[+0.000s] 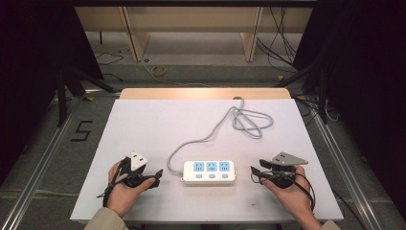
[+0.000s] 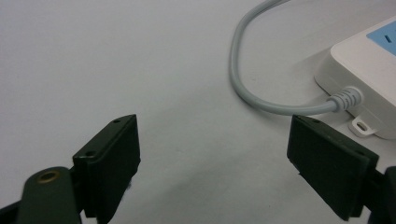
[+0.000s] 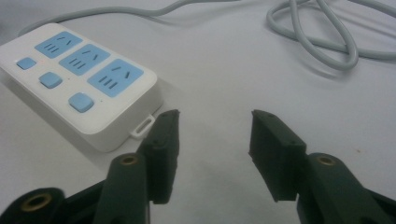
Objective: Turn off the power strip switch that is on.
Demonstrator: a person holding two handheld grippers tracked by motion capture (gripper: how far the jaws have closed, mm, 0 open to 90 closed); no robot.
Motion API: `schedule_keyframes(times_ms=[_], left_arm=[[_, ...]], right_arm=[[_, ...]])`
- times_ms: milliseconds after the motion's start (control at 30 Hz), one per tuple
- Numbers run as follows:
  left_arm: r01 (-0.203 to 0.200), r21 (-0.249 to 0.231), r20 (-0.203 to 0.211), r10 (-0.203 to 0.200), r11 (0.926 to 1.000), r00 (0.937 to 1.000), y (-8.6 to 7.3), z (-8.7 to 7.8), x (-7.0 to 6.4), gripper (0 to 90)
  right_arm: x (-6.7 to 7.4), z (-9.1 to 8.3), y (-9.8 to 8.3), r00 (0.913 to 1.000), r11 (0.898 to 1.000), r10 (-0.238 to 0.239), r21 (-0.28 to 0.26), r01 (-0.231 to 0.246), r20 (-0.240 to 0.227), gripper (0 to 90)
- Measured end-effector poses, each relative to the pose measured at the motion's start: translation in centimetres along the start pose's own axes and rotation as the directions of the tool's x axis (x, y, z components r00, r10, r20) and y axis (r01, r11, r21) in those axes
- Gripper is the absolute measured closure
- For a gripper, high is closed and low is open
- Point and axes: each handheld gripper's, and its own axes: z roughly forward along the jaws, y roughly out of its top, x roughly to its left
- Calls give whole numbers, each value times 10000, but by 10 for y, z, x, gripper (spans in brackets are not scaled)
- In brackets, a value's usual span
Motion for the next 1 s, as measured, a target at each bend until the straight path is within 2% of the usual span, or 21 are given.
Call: schedule_keyframes(times_ms=[67, 100, 133, 167, 200, 233, 267, 500, 1000], left_arm=[[10, 17, -4, -10, 10000, 10000, 0, 0, 0, 173], [27, 16, 0, -27, 10000, 10000, 0, 0, 0, 174], [41, 3, 12, -41, 10000, 10000, 0, 0, 0, 174], [71, -11, 32, -71, 10000, 10000, 0, 0, 0, 177], [87, -18, 30, -87, 10000, 10000, 0, 0, 0, 177], [100, -7, 19, -100, 10000, 9999, 0, 0, 0, 177], [98, 10, 7, -98, 10000, 10000, 0, 0, 0, 179], [90, 17, -38, -90, 10000, 10000, 0, 1, 0, 186], [60, 27, -33, -60, 10000, 10000, 0, 1, -1, 191]], right_arm=[[0, 0, 0, 10000, 10000, -24, 28, 24, -1, 598], [1, 0, 1, 9999, 9999, -139, 99, 140, -40, 682], [1, 0, 1, 9999, 9999, -139, 99, 140, -40, 682], [2, -1, 1, 9994, 9991, -335, 251, 337, -81, 784], [3, -1, 1, 9990, 9986, -440, 296, 441, -53, 826], [3, -1, 1, 9990, 9986, -440, 296, 441, -53, 826], [4, -2, 2, 9984, 9978, -570, 339, 570, -10, 896], [6, 0, 4, 9974, 9959, -700, 568, 707, -149, 900], [12, 2, 8, 9969, 9957, -765, 508, 773, -179, 900]])
